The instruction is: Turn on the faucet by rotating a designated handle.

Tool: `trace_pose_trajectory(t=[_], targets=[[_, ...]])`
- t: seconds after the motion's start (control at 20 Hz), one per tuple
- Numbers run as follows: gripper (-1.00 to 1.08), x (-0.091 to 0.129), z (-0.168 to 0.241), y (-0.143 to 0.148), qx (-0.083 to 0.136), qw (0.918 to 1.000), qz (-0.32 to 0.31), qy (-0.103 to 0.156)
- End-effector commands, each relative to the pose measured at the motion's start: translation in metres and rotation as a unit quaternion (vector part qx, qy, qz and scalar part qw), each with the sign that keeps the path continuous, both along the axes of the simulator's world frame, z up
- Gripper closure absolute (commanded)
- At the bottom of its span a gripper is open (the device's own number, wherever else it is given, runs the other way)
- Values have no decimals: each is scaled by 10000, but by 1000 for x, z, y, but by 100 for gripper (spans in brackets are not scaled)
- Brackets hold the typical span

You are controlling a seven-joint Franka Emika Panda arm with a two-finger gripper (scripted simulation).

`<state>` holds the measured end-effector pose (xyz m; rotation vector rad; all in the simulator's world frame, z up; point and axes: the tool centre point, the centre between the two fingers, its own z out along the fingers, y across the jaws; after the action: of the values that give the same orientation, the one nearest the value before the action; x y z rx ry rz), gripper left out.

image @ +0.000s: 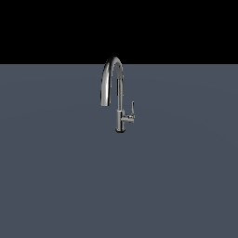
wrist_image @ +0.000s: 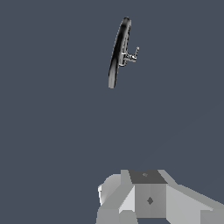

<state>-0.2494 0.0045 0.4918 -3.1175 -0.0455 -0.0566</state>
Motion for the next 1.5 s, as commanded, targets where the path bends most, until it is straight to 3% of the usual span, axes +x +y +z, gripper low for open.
trace_pose_trajectory(t=[0.0, 0.35, 0.7, 1.05, 1.45], targets=[[108, 0, 0, 0, 0, 10000, 0, 0], [108, 7, -1, 0, 86, 9999, -88, 72], [108, 28, -5, 1, 348, 9983, -355, 291], [108, 65, -13, -1, 797, 9913, -813, 667], [108, 113, -29, -7, 1412, 9724, -1435, 1176]])
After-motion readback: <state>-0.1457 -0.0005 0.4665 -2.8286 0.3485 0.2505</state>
